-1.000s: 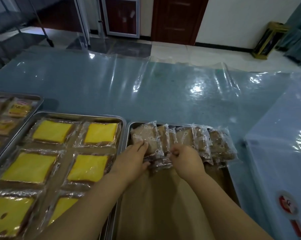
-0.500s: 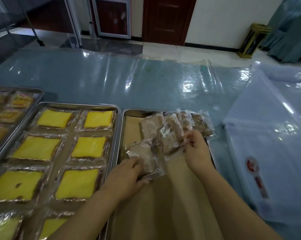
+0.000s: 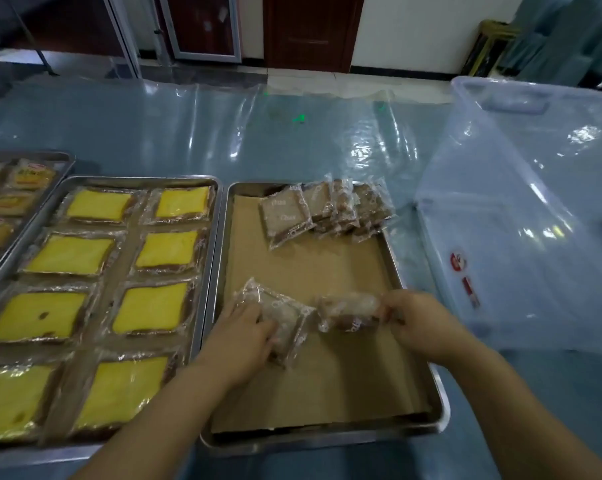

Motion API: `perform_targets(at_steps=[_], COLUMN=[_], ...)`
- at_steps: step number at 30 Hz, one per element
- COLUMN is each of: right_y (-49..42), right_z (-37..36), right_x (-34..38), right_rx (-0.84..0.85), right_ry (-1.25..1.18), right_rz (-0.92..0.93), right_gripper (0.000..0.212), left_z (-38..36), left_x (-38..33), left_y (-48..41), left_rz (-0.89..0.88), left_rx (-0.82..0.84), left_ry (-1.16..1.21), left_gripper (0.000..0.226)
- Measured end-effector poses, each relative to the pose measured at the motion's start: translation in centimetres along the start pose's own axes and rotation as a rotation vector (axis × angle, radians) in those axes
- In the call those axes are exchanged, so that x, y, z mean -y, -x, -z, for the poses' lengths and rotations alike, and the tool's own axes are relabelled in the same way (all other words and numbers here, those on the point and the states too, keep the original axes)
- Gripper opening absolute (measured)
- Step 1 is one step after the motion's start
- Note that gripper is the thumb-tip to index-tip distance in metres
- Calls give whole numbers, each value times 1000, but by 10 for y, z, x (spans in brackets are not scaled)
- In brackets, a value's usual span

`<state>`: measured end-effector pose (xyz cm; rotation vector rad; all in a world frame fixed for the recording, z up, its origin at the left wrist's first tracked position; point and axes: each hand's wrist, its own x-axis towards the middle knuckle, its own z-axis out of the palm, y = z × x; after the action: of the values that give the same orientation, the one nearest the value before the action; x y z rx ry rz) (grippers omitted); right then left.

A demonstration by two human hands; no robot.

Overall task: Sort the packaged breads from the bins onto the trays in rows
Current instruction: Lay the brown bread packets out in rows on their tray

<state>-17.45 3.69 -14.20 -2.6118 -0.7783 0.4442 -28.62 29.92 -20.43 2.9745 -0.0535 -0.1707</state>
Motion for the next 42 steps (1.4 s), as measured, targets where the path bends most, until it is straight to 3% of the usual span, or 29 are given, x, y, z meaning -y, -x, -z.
perform_targets(at_steps=[4,6,11,24,30,34,42], right_y=[10,7,-3,58,69,61,-9], right_z=[-13,-25,-61,-79,-80,-69,-32], right_x=[-3,-1,6,-16,-15,-11,7], right_rx=[184,119,38,-19,1,-29,-106], right_ry=[-23,61,105,166,190,112,-44], right_rz=[-133,-131,-35,73,54,36,-24], right_gripper=[16,15,49,56,54,42,35], left_z=[-1,-2,-8,-12,-9,-3,19], left_x=[-9,-12,-18,-34,-33,-27,-10], left_y=[9,12,21,68,81,72,9], left_rz=[24,36,74,62,123,142,96], left_rx=[16,13,-55,-79,-29,7,-8], left_ry=[-5,-39,-10,196,240,251,285], left_gripper=[34,35,42,36,35,28,35])
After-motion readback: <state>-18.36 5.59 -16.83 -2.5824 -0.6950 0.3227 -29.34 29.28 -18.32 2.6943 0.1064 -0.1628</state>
